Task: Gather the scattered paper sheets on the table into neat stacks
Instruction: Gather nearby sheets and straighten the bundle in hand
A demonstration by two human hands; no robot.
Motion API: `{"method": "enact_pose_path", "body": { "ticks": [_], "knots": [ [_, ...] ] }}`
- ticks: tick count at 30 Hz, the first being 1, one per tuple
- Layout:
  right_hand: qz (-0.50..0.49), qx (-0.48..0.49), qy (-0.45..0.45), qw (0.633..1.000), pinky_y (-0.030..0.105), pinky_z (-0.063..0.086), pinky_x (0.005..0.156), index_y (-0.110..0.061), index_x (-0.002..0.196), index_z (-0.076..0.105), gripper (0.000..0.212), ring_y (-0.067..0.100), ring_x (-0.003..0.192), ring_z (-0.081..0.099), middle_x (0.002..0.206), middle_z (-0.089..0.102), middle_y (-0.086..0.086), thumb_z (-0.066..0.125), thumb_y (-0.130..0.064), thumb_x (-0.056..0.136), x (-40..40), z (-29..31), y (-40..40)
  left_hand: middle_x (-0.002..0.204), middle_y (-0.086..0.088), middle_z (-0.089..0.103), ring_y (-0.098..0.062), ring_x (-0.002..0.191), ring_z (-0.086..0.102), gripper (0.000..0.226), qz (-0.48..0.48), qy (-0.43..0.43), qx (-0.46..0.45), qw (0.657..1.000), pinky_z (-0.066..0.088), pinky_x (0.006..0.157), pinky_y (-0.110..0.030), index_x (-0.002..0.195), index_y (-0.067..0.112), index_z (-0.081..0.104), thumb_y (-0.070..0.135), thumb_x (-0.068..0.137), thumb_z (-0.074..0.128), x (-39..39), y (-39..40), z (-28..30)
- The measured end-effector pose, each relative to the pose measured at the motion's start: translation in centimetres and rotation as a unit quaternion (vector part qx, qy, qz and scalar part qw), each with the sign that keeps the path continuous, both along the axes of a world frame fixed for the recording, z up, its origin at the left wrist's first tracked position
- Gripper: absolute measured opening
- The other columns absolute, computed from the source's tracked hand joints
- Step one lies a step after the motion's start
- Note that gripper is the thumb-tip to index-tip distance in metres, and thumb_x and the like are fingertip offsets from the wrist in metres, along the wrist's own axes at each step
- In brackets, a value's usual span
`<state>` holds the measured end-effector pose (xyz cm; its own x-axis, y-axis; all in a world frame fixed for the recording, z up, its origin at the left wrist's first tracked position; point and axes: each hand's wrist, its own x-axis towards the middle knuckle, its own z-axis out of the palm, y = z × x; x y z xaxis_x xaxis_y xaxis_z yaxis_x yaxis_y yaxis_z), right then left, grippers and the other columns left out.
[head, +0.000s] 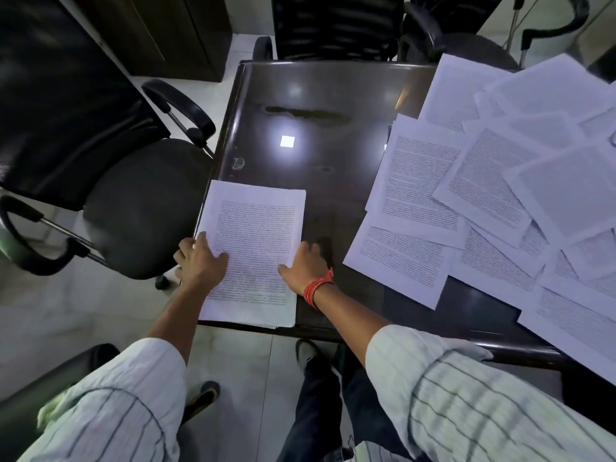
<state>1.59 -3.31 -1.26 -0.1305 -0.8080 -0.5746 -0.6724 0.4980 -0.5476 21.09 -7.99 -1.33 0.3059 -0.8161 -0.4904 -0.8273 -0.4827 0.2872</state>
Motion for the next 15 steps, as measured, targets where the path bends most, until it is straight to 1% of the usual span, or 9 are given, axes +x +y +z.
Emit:
{"method": "enact_pose_path", "body": {
  "ticks": [5,8,11,15],
  "knots": [
    [0.003,0.011,-0.036,0.999,0.039,0.051,0.092,-0.003,0.134,0.035,0.070,0.035,0.111,0.057,0.134,0.038,0.014,0.071,-0.038,0.085,1.2,0.1,0.3,0.152,-0.016,0.025,-0.038,0.141,0.023,0.077,0.050,-0.006,0.009,0.999,0.030,0.109,-0.058,0.148,0.009,0.031,0.043,0.089,0.068,-0.4,0.0,-0.5],
    [-0.007,0.013,-0.039,0.999,0.043,0.050,0.096,-0.001,0.140,0.027,0.083,0.037,0.116,0.054,0.138,0.034,0.016,0.074,-0.037,0.082,2.0,-0.1,0.5,0.151,-0.016,0.024,-0.038,0.141,0.023,0.084,0.066,-0.008,0.017,0.998,0.030,0.112,-0.058,0.147,0.010,0.031,0.051,0.085,0.070,-0.4,-0.2,-0.8],
    [-0.042,0.008,-0.046,0.998,0.043,0.048,0.100,0.001,0.143,0.025,0.086,0.037,0.120,0.051,0.139,0.034,0.017,0.075,-0.033,0.081,2.4,-0.2,0.6,0.151,-0.016,0.024,-0.037,0.141,0.022,0.088,0.078,-0.006,0.009,0.997,0.028,0.113,-0.059,0.146,0.012,0.032,0.055,0.081,0.072,-0.7,-0.1,-1.1],
    [-0.076,0.014,-0.070,0.995,0.045,0.044,0.105,0.001,0.148,0.017,0.093,0.038,0.127,0.045,0.144,0.030,0.018,0.074,-0.031,0.082,2.7,-0.2,0.6,0.150,-0.018,0.026,-0.038,0.141,0.023,0.091,0.083,-0.018,0.009,0.996,0.030,0.112,-0.059,0.146,0.011,0.032,0.055,0.079,0.073,-1.3,-0.1,-0.8]
  ]
}}
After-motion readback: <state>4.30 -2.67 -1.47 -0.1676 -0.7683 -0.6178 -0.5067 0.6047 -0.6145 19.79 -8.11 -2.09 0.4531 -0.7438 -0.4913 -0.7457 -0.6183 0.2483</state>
